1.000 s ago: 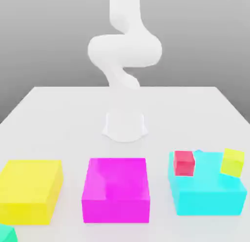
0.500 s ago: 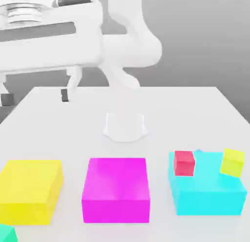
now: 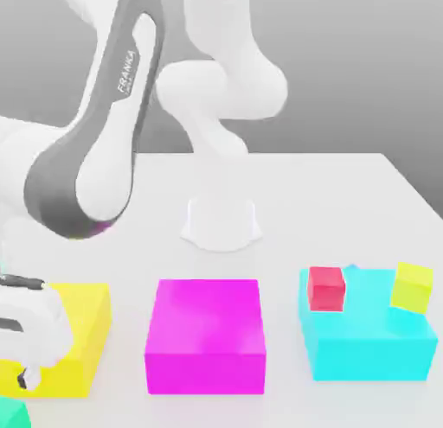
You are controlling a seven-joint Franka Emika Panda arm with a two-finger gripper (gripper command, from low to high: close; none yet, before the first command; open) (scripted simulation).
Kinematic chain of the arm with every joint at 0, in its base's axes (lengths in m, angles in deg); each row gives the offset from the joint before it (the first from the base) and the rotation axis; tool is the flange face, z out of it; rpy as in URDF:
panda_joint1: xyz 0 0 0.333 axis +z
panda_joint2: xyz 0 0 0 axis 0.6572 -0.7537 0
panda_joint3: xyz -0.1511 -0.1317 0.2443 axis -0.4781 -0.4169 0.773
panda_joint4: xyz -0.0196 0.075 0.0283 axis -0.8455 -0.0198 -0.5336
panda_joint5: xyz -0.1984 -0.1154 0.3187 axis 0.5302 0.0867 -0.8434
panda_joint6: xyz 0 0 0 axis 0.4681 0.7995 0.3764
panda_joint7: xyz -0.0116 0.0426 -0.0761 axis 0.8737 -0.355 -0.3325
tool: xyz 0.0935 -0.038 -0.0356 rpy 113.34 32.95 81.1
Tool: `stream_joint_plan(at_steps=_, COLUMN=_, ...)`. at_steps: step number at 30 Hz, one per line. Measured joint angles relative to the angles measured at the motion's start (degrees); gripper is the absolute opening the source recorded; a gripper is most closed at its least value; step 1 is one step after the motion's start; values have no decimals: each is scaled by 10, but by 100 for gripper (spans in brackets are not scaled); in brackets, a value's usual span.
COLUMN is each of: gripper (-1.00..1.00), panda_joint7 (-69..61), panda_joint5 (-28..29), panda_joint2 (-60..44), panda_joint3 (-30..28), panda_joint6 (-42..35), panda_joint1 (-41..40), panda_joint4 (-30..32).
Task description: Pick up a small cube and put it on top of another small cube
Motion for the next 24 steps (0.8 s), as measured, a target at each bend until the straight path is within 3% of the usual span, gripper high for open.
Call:
stream_joint_plan(at_steps=4, gripper=0, panda_joint7=-23, panda_joint5=-29, panda_joint2=-83, panda_joint3=27, panda_joint6=54, panda_joint1=-27, panda_joint4=-20)
stream_joint_plan(at_steps=5, gripper=-100, panda_joint7=-27, panda_joint5=-33, panda_joint2=-94, panda_joint3=32, panda_joint6=62, panda_joint1=-31, panda_joint4=-23)
stream_joint_plan(at_steps=11, gripper=-100, panda_joint7=-29, panda_joint5=-36, panda_joint2=-99, panda_joint3=35, panda_joint6=65, panda_joint1=-33, panda_joint4=-24)
stream_joint_plan(at_steps=16, gripper=-100, panda_joint7=-1, panda_joint5=-5, panda_joint2=-22, panda_joint3=6, panda_joint6=12, panda_joint1=-2, panda_joint4=1)
stream_joint_plan(at_steps=24, gripper=-100, panda_joint7=142, panda_joint5=-44, panda_joint2=47, panda_joint3=79, panda_joint6=-42, panda_joint1=120, panda_joint4=39)
